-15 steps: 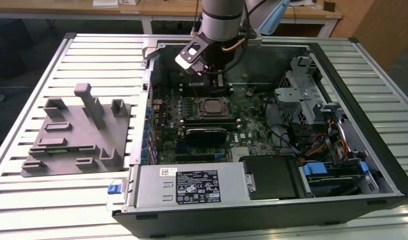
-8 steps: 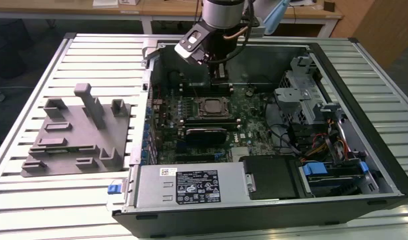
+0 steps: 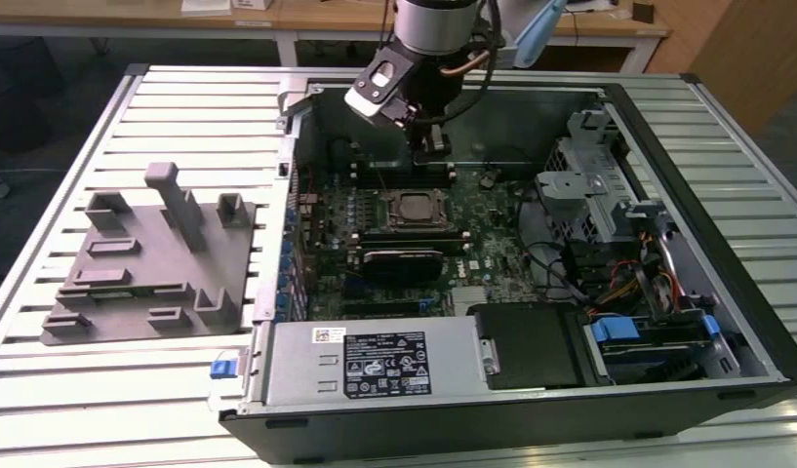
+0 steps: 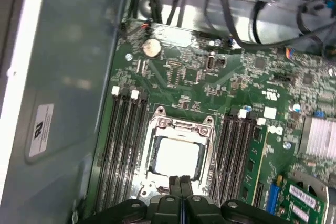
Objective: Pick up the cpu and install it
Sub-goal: 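Install the first cpu locking lever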
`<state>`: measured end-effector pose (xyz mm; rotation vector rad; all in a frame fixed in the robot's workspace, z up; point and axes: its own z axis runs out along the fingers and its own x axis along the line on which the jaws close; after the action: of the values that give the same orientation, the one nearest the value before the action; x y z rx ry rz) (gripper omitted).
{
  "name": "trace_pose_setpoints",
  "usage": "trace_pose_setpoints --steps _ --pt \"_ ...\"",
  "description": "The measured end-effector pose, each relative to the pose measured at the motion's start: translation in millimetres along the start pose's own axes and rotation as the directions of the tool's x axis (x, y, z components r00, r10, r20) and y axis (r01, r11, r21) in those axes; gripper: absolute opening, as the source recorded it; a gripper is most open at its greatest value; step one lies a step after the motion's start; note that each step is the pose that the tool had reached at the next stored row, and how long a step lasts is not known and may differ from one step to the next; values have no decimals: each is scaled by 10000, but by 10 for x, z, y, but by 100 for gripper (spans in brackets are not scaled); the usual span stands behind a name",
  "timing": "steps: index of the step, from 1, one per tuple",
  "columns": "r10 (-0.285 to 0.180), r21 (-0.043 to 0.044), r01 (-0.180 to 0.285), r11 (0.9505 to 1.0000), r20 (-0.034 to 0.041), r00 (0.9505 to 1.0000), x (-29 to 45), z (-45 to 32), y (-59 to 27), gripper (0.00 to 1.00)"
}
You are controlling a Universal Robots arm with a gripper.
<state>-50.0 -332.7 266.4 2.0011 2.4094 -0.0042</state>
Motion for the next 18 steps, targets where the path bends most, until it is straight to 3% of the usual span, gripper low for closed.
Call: trace_pose_setpoints --steps 5,9,14,18 --pt "-909 -9 909 9959 -4 9959 0 4 0 12" --pt "-1639 -16 1639 9865 -6 9865 0 6 0 12" --pt "-2518 -25 2518 9678 -8 9678 0 9 0 12" --pt "-3223 -32 3223 9466 -9 9466 0 12 0 12"
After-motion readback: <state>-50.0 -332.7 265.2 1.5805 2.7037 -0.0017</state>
